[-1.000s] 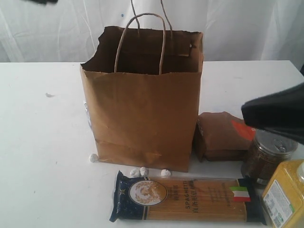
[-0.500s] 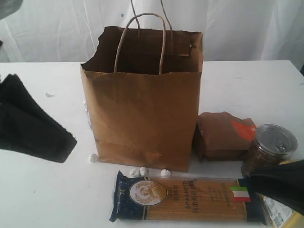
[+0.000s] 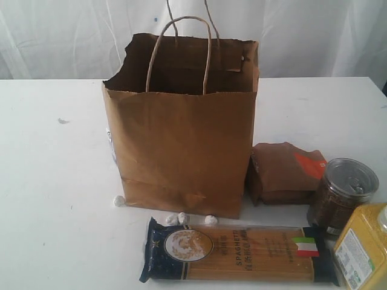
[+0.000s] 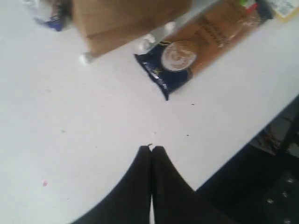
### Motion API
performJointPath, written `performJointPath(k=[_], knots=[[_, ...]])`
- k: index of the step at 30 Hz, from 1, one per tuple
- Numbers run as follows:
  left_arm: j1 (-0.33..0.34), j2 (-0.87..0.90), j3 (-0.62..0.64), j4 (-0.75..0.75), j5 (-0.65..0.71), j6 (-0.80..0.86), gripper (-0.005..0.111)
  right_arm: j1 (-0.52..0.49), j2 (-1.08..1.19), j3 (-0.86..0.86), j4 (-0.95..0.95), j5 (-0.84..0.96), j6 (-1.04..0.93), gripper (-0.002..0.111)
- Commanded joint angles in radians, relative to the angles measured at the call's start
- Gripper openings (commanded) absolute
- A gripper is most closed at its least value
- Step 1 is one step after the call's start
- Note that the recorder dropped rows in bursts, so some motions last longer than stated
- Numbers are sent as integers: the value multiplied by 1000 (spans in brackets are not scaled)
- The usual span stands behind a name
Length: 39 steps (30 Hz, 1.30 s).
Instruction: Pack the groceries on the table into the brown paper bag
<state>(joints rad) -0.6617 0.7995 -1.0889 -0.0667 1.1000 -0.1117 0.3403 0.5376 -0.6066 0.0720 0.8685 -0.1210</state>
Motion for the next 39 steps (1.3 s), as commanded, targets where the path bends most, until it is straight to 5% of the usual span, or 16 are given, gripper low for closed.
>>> performJointPath(k=[1, 7, 13, 17, 21, 39], knots=[[2, -162, 186, 76, -105, -100, 0, -3, 2, -2, -37, -3, 20, 21], [2, -386, 489, 89, -424, -127, 0, -3, 62, -2, -85, -18, 40, 69], [2, -491, 681, 248, -603, -234, 0, -3, 118, -2, -84, -69, 53, 69], [2, -496, 766, 462, -667, -512, 0, -3, 139, -2, -82, -80, 55, 69], [2, -496, 777, 508, -659, -665, 0, -3, 139, -2, -82, -83, 55, 69], [2, -496, 780, 503, -663, -669, 0, -3, 139, -2, -61, -56, 57, 68]])
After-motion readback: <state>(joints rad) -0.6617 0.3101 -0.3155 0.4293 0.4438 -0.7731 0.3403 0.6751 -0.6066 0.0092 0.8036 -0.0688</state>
